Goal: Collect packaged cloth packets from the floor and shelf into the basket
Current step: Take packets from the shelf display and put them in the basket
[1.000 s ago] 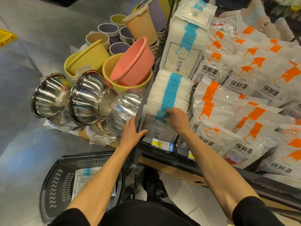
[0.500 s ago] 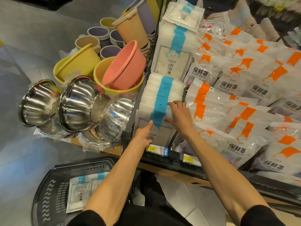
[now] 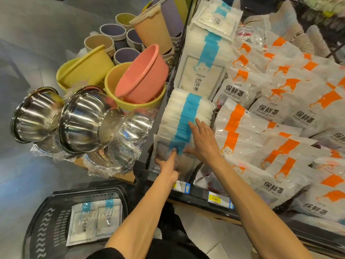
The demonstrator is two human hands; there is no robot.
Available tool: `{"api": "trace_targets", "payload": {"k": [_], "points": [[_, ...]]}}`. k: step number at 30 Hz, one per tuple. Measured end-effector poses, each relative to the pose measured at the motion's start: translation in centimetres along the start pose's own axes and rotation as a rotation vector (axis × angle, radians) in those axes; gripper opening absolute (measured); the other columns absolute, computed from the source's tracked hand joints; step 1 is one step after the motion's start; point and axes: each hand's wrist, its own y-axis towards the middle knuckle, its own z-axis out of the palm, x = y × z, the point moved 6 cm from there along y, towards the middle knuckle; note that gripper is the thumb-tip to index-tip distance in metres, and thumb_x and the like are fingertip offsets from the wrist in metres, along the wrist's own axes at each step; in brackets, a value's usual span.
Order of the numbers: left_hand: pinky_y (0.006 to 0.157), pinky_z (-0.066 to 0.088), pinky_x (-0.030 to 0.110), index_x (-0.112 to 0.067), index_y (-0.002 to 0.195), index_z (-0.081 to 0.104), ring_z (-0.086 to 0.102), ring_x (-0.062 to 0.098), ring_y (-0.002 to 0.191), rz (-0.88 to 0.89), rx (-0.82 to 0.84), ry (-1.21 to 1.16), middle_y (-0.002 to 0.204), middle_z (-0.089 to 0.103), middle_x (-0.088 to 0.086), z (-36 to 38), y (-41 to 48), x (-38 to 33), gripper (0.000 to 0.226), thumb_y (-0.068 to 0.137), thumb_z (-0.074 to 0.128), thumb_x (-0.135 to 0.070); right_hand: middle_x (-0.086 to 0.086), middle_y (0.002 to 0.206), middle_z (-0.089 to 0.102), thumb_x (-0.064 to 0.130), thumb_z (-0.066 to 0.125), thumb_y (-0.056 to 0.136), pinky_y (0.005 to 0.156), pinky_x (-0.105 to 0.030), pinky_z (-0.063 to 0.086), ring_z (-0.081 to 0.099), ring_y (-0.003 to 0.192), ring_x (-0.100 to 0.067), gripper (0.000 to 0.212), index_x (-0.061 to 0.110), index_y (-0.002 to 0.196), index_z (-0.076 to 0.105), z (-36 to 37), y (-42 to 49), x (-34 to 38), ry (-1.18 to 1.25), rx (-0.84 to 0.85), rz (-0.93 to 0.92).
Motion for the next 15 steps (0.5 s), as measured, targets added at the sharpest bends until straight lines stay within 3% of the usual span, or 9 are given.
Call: {"api": "trace_targets", "payload": {"k": [2,5,8,12,15], "points": [[0.100,0.042,0.071,-0.036,0.156,0.009,0.044,0.042,0.134,0.024,0.025,-0.046,0.154,0.036,0.014,0.3,0.1,-0.1,0.129,0.054,0.087,-0.043,-0.014,0.166,0.005,0.058,0.075,0.077,0.125,-0.047,0.008,0.002,0.153,-0.033,0.113,0.020,0.159,0.007,0.3,0.4,0.0,-0.019,0.033,0.002],[0.086,0.053,0.064,-0.039,0.153,0.013,0.050,0.043,0.128,0.069,0.105,-0.105,0.145,0.041,0.016,0.3,0.5,-0.3,0.098,0.081,0.078,-0.028,-0.011,0.167,-0.001,0.056,0.074,0.079,0.125,-0.047,0.006,-0.003,0.153,-0.031,0.112,0.020,0.159,0.006,0.1,0.7,-0.3,0.027,0.045,0.009],[0.092,0.051,0.065,-0.043,0.154,0.013,0.053,0.042,0.125,0.089,0.154,-0.118,0.149,0.041,0.017,0.3,1.1,-0.1,0.104,0.075,0.080,-0.029,-0.012,0.166,-0.001,0.055,0.074,0.079,0.125,-0.047,0.006,-0.001,0.153,-0.031,0.111,0.021,0.160,0.006,-0.4,0.8,-0.4,0.049,0.067,-0.006],[0.083,0.058,0.058,-0.044,0.154,0.013,0.057,0.039,0.121,0.129,0.191,-0.107,0.148,0.044,0.013,0.9,1.0,-0.2,0.100,0.081,0.078,-0.025,-0.013,0.166,0.002,0.052,0.075,0.080,0.124,-0.047,0.011,0.004,0.153,-0.032,0.109,0.020,0.160,0.008,-0.5,0.7,-0.3,0.050,0.075,-0.026],[0.090,0.053,0.065,-0.043,0.149,0.020,0.054,0.039,0.125,0.132,0.195,-0.101,0.149,0.043,0.010,1.0,1.0,-0.4,0.096,0.077,0.081,-0.025,-0.012,0.167,-0.003,0.051,0.073,0.083,0.124,-0.049,0.012,0.002,0.153,-0.031,0.108,0.019,0.160,0.003,0.1,0.6,0.0,-0.007,0.106,-0.024]]}}
